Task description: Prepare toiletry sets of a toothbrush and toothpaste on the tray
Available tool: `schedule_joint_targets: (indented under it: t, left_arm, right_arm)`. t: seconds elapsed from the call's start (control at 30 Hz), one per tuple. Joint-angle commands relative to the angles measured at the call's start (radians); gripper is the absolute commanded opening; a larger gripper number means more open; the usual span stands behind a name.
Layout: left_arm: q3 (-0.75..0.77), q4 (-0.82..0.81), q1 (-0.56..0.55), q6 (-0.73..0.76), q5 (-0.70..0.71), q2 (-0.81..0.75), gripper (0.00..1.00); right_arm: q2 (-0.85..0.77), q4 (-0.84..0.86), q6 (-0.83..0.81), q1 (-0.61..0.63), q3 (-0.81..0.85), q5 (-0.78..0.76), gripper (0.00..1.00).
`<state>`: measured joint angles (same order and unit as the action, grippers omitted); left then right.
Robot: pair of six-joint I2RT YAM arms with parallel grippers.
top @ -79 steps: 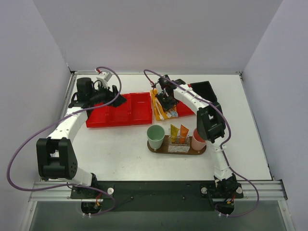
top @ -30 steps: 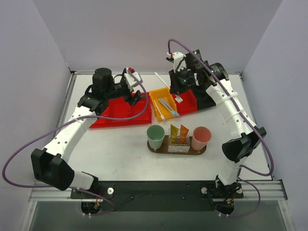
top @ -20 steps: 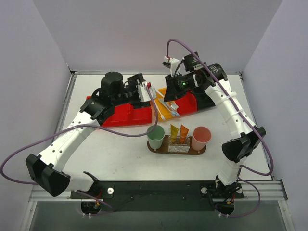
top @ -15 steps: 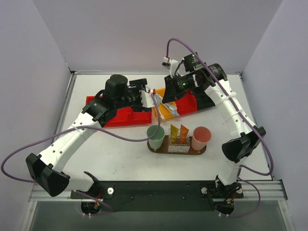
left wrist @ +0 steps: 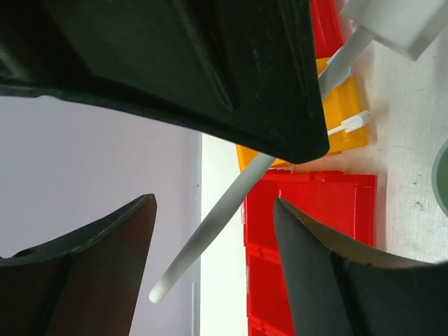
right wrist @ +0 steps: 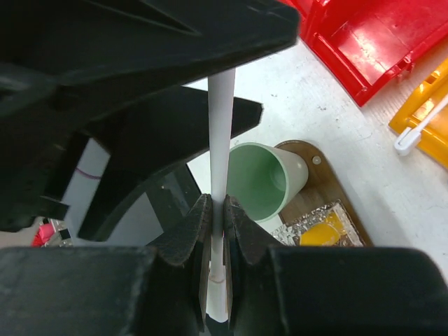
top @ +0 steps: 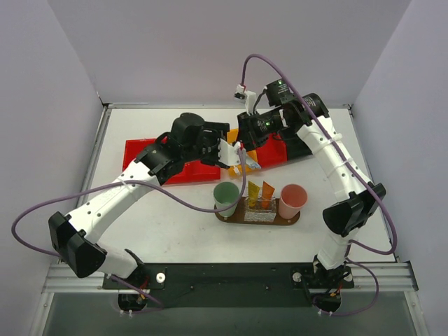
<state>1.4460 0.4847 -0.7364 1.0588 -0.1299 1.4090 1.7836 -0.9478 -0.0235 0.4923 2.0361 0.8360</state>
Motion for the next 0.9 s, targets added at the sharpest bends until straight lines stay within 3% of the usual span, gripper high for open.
schedule_joint_targets:
  t: [0.0, 0.07, 0.17, 0.27, 0.3, 0.47, 0.7, 0.87]
  left_arm:
    - [0.028, -0.024, -0.011, 0.030, 0.032, 0.013, 0.76]
    - [0.021, -0.035, -0.012, 0.017, 0.033, 0.016, 0.70]
    - [-0.002, -0.064, -0.017, 0.000, 0.038, 0.008, 0.53]
    - [-0.016, -0.072, -0.027, -0.005, 0.047, 0.004, 0.09]
    - [-0.035, -0.090, -0.032, -0.005, 0.064, -0.001, 0.00]
    - [-0.078, -0.113, -0.044, -0.005, 0.076, -0.015, 0.00]
    - [-0.107, -0.101, -0.057, 0.010, 0.088, -0.036, 0.00]
    - [-0.116, -0.078, -0.073, 0.021, 0.099, -0.041, 0.00]
  right_arm:
    - [0.002, -0.016, 0.005, 0.006, -0.004, 0.078, 0.00]
    - [-0.006, -0.014, 0.005, 0.006, -0.008, 0.081, 0.00]
    - [-0.016, -0.014, 0.004, 0.008, -0.022, 0.080, 0.00]
    - [-0.021, -0.014, 0.002, 0.005, -0.031, 0.072, 0.00]
    - [-0.024, -0.014, 0.004, 0.005, -0.033, 0.071, 0.00]
    - [-0.039, -0.012, 0.002, 0.003, -0.037, 0.057, 0.02]
    - [-0.033, -0.012, 0.011, 0.002, -0.005, 0.026, 0.42]
    - [-0.027, -0.009, 0.023, -0.020, 0.058, -0.026, 0.47]
